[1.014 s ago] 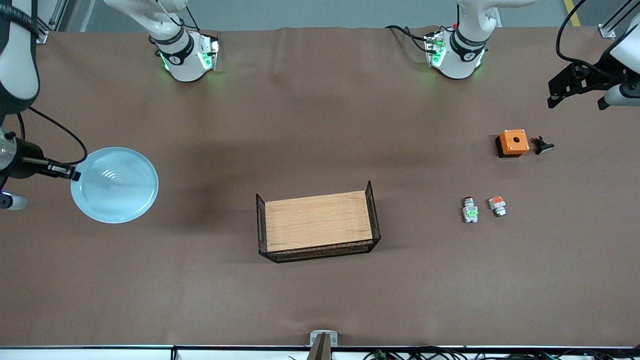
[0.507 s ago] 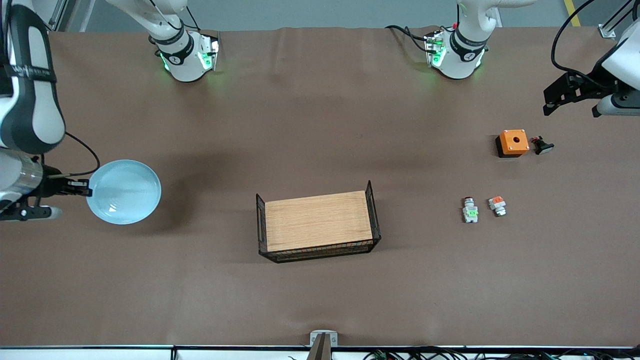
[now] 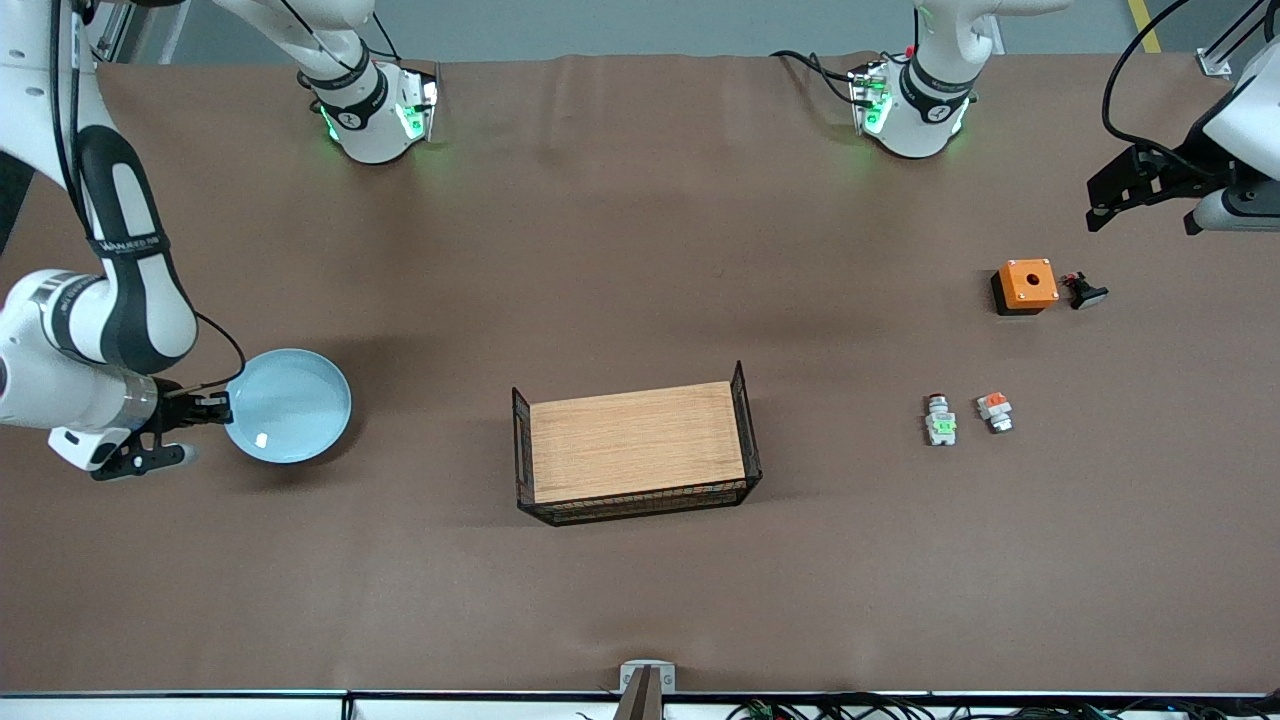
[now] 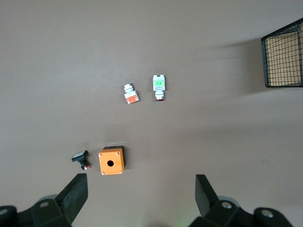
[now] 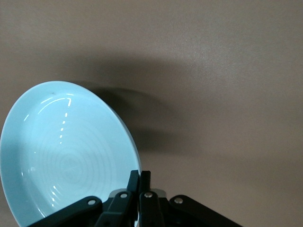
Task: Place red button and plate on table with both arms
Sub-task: 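Lower the plate onto the table with the right gripper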
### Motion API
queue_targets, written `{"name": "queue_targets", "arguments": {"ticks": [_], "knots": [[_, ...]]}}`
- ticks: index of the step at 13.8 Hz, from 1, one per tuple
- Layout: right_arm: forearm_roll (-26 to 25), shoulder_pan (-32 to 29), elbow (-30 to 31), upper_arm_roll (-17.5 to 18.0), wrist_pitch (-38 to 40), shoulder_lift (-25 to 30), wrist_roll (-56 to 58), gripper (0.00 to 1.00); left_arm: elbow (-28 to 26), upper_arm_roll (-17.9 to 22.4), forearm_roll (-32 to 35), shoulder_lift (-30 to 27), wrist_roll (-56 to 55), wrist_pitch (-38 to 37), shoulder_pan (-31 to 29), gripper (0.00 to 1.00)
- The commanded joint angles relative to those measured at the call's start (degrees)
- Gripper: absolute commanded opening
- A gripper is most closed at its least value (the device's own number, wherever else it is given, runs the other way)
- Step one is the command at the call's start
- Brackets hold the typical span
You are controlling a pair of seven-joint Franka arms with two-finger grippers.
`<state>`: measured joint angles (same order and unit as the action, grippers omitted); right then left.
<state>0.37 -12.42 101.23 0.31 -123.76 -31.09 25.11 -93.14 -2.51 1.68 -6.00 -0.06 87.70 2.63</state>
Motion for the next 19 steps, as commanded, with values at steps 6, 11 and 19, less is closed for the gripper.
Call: {"name": "queue_targets", "arguments": {"ticks": [6,11,19], "knots": [[0.6,-1.3,-0.8,1.1,-5.9,-4.3,0.7,0.46,-1.8,-1.0,-0.3,-2.0,0.0,-0.4,-0.5,1.0],[0.6,-2.0,-0.9,1.1,-2.4,-1.4,-0.3,1.0,-1.7,-1.0,-2.4,-2.0,-0.6,-0.9,-0.5,1.0],[0.6,3.6,-1.3,1.4,9.8,10.9,-22.8,1.0,-1.8,-1.1,-3.0,-2.1,-1.8,-0.9,-0.3,1.0]]}}
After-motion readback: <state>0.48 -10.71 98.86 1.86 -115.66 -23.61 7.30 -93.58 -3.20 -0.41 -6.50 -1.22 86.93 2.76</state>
